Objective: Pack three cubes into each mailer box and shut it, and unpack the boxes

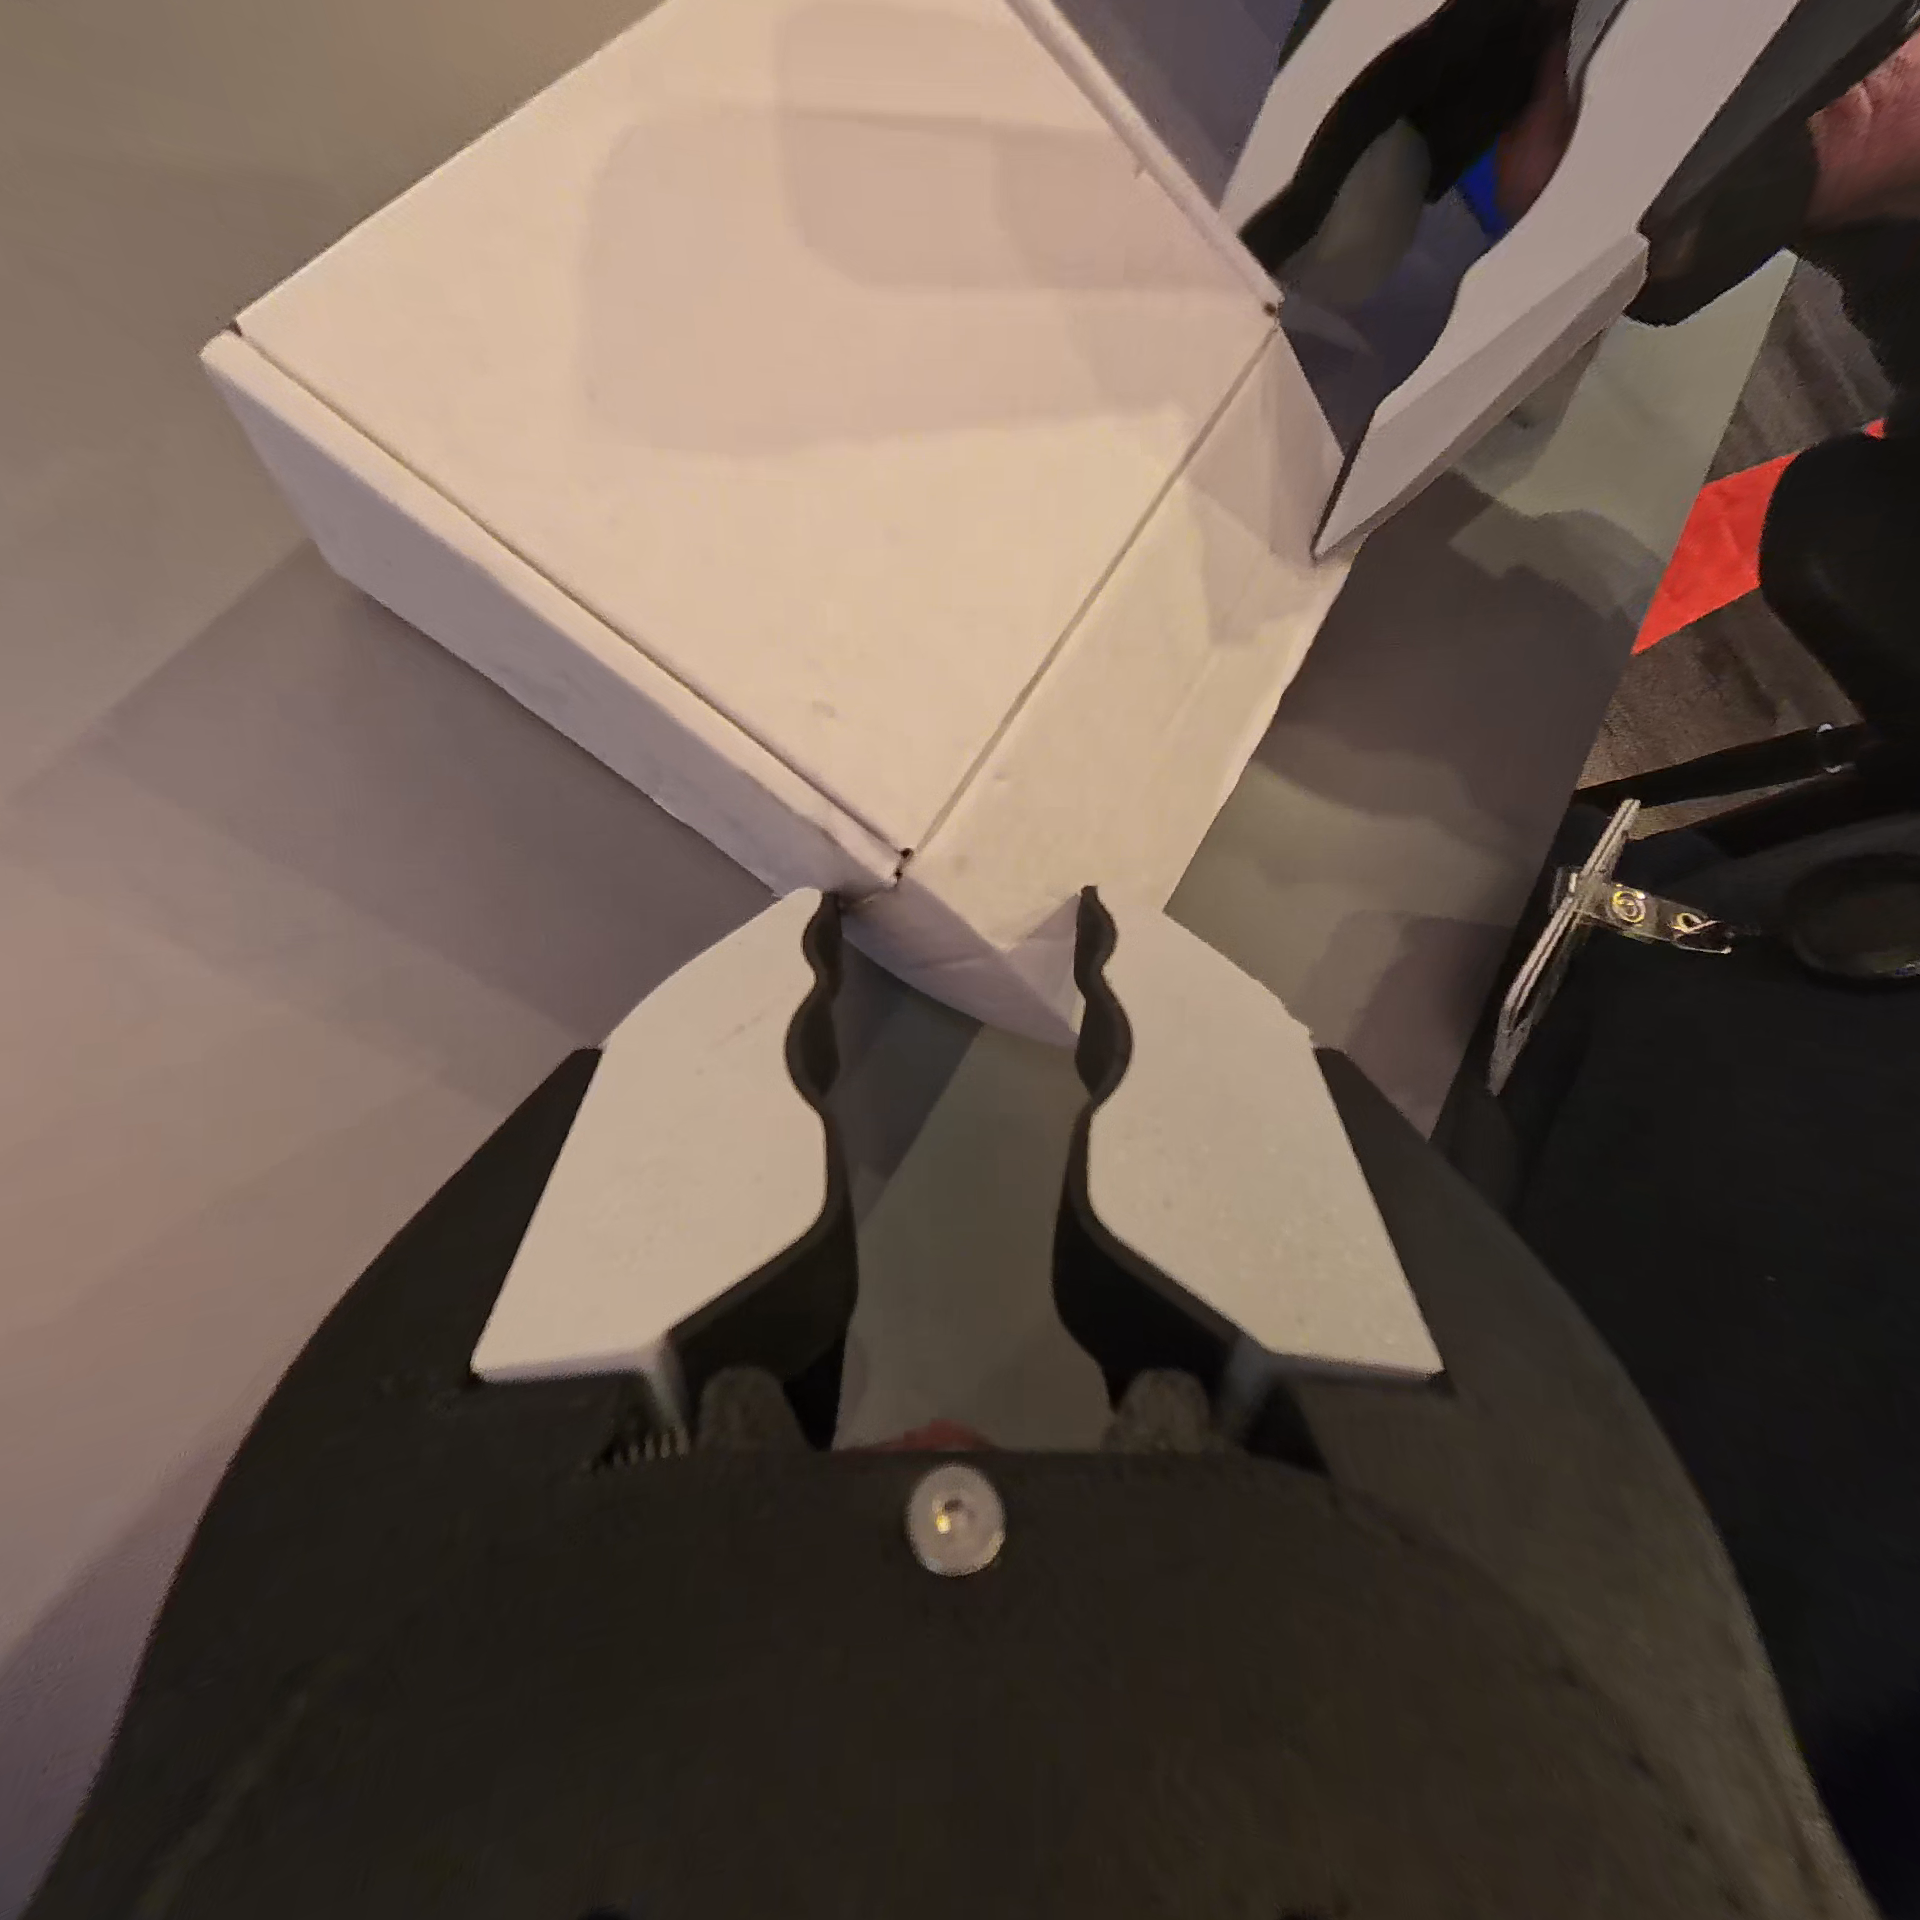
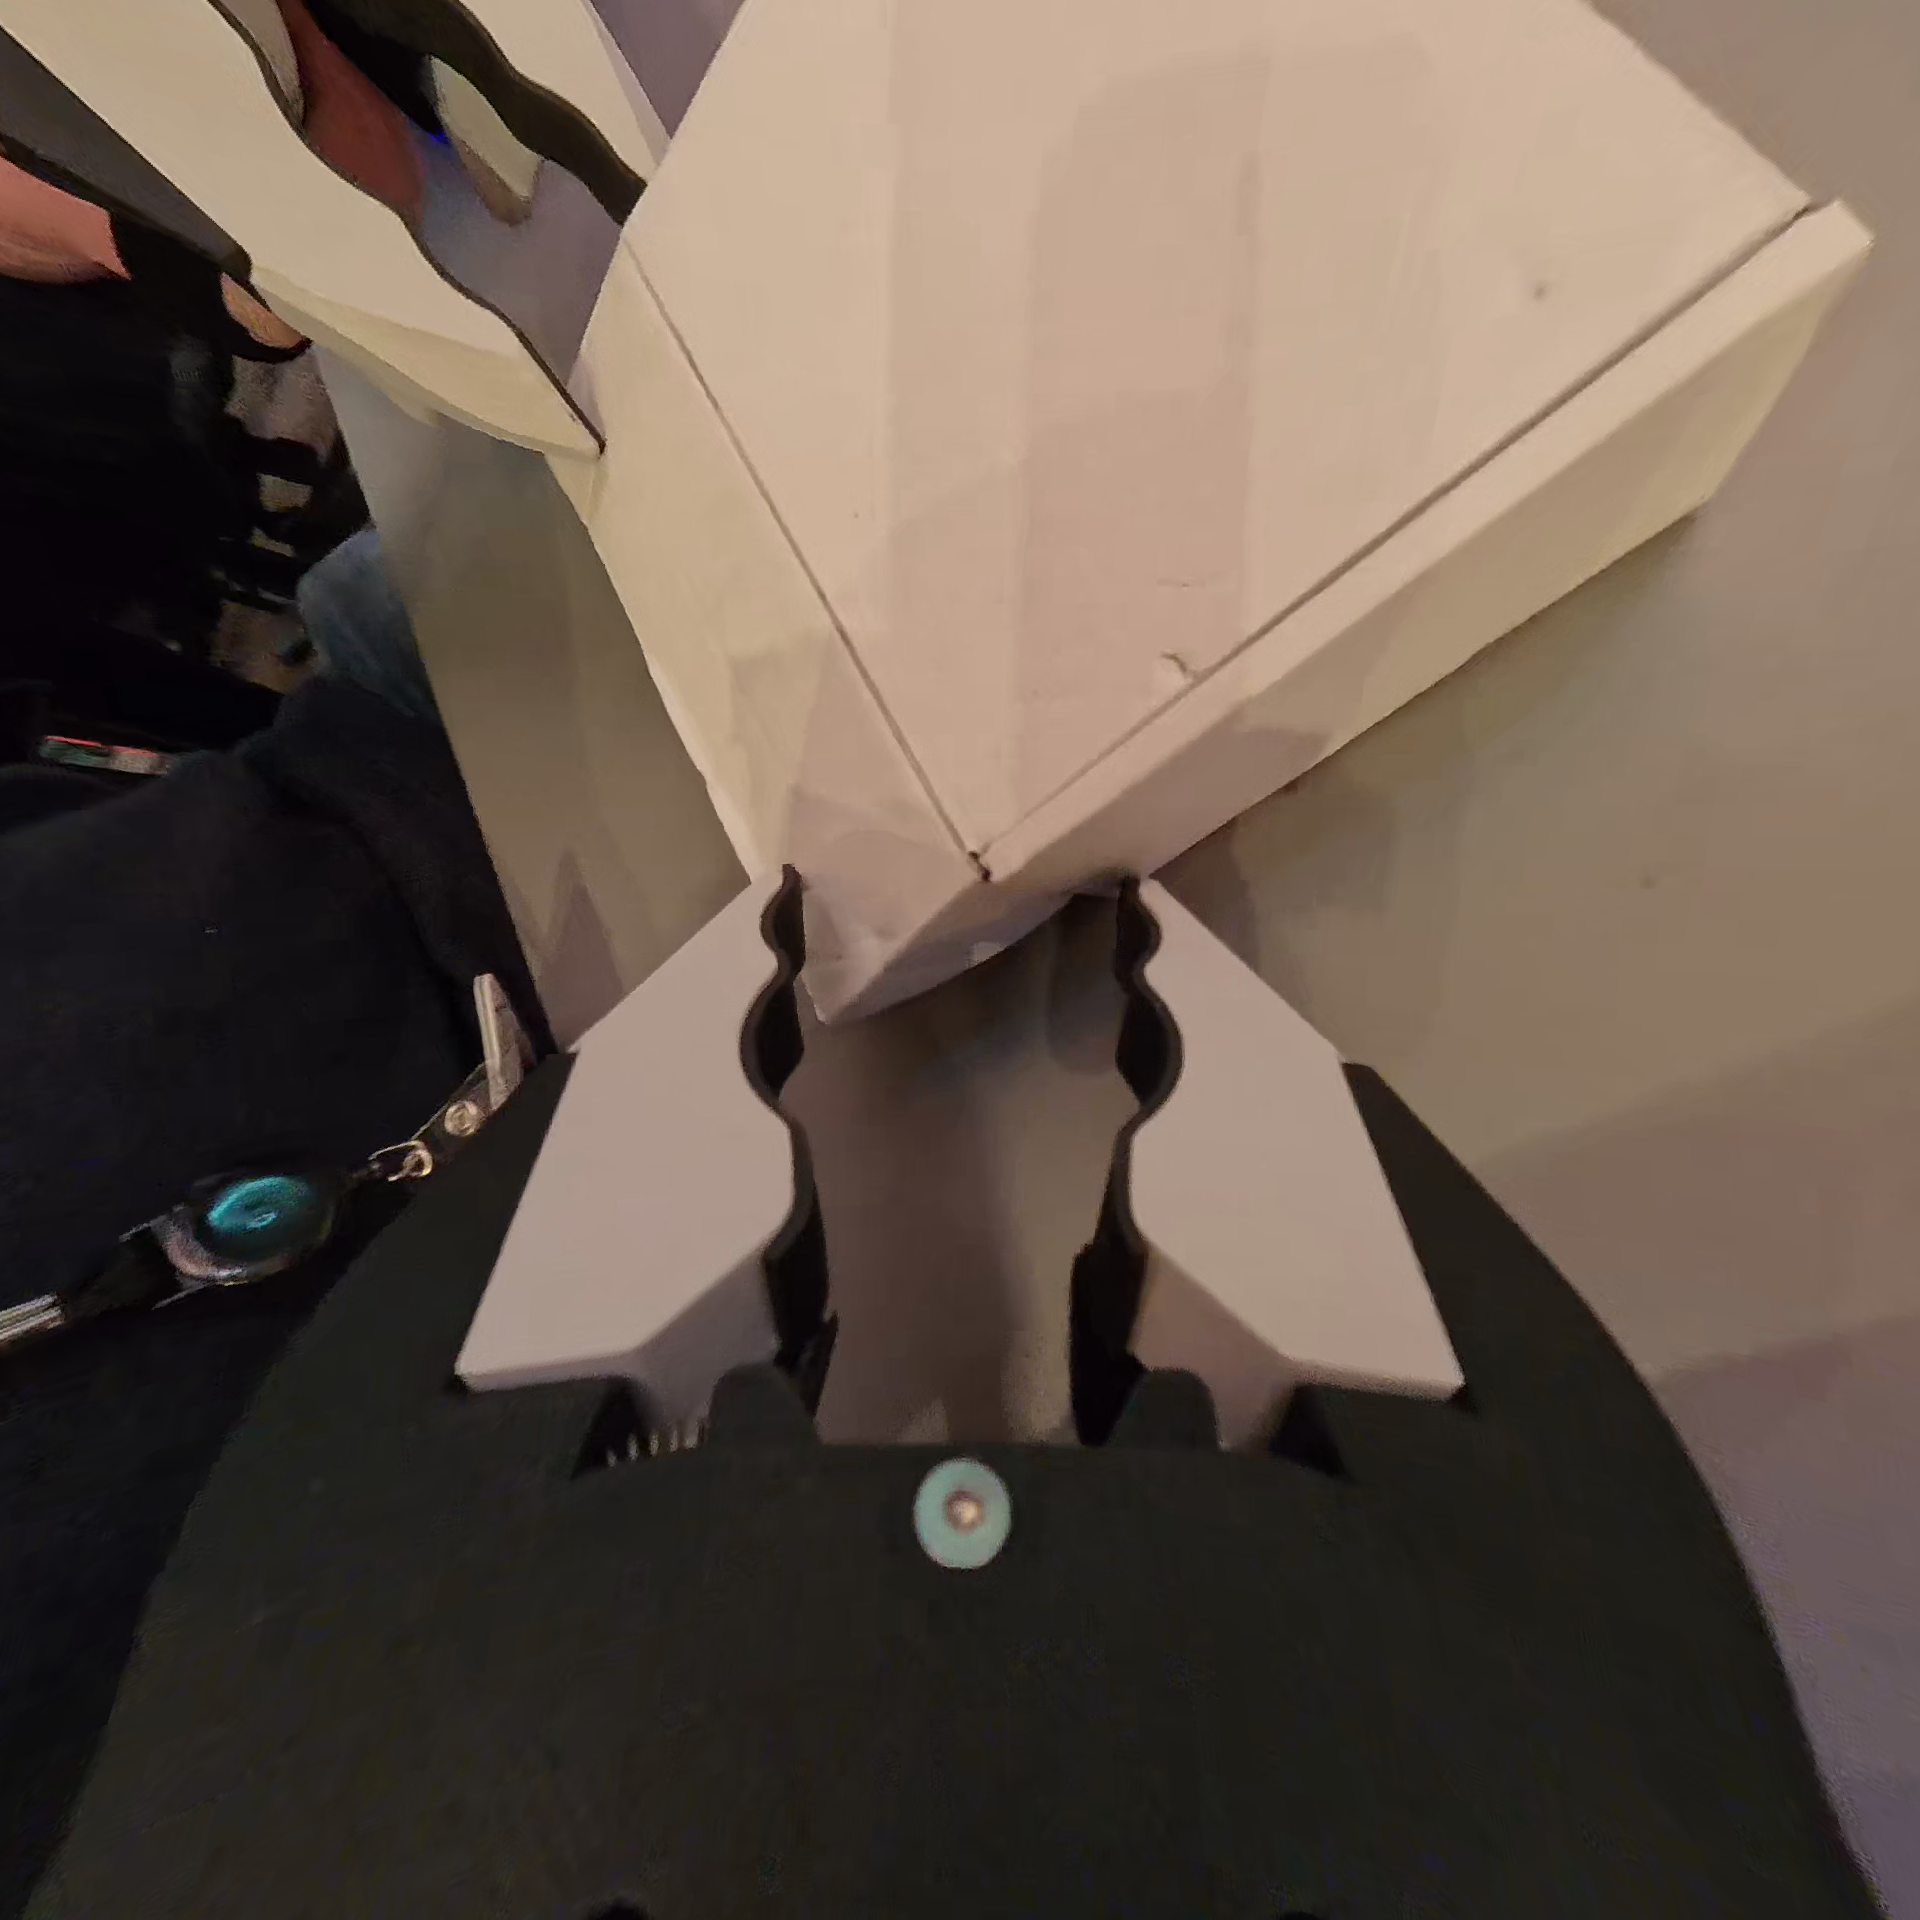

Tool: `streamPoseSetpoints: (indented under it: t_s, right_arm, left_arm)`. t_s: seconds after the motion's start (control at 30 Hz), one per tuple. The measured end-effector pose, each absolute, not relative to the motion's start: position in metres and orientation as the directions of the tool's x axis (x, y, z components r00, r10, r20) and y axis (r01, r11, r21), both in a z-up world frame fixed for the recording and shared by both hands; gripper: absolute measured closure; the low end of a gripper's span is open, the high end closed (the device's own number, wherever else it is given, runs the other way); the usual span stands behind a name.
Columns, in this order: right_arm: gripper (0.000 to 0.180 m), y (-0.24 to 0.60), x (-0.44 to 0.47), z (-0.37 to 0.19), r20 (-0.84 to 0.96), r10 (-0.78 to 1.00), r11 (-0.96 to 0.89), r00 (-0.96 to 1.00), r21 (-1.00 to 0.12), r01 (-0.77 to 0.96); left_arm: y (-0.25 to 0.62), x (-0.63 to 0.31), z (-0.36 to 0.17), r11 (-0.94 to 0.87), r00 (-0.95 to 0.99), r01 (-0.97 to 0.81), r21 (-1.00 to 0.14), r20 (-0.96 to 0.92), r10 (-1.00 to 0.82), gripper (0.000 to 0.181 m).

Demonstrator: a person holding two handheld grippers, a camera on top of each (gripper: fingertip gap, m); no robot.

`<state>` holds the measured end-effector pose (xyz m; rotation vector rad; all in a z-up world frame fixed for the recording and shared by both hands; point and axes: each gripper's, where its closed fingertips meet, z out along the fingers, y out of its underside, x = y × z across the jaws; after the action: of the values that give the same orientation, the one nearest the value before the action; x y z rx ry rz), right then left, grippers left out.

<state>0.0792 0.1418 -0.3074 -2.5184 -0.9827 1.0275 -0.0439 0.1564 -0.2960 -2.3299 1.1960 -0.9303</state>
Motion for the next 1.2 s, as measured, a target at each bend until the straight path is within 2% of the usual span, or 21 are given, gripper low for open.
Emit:
streamPoseSetpoints:
  t_s: [0.07,0.27,0.47,0.63,0.97,1.03,1.2]
  right_arm:
    - [0.130,0.139,0.081,-0.303,-0.531,0.671,-0.741,0.517,-0.454,0.495]
    - [0.137,0.134,0.080,-0.302,-0.552,0.661,-0.749,0.509,-0.451,0.485]
    - [0.136,0.140,0.081,-0.302,-0.556,0.652,-0.758,0.515,-0.462,0.461]
    - [0.126,0.144,0.084,-0.307,-0.530,0.654,-0.757,0.540,-0.462,0.462]
    - [0.128,0.147,0.082,-0.308,-0.524,0.672,-0.741,0.524,-0.460,0.490]
    - [0.137,0.147,0.080,-0.308,-0.536,0.671,-0.740,0.512,-0.454,0.496]
    - [0.138,0.152,0.081,-0.313,-0.497,0.690,-0.723,0.526,-0.447,0.527]
  left_arm:
    - [0.155,-0.043,-0.295,-0.577,0.417,-0.580,-0.575,0.399,-0.816,0.138]
    - [0.152,-0.041,-0.296,-0.579,0.416,-0.586,-0.567,0.402,-0.816,0.139]
    - [0.153,-0.041,-0.296,-0.584,0.422,-0.581,-0.568,0.403,-0.812,0.139]
    - [0.154,-0.041,-0.297,-0.571,0.425,-0.582,-0.580,0.382,-0.821,0.139]
    - [0.159,-0.041,-0.298,-0.542,0.414,-0.597,-0.591,0.352,-0.839,0.140]
    - [0.160,-0.040,-0.299,-0.534,0.413,-0.602,-0.594,0.341,-0.844,0.141]
    - [0.166,-0.040,-0.302,-0.466,0.409,-0.654,-0.596,0.239,-0.881,0.142]
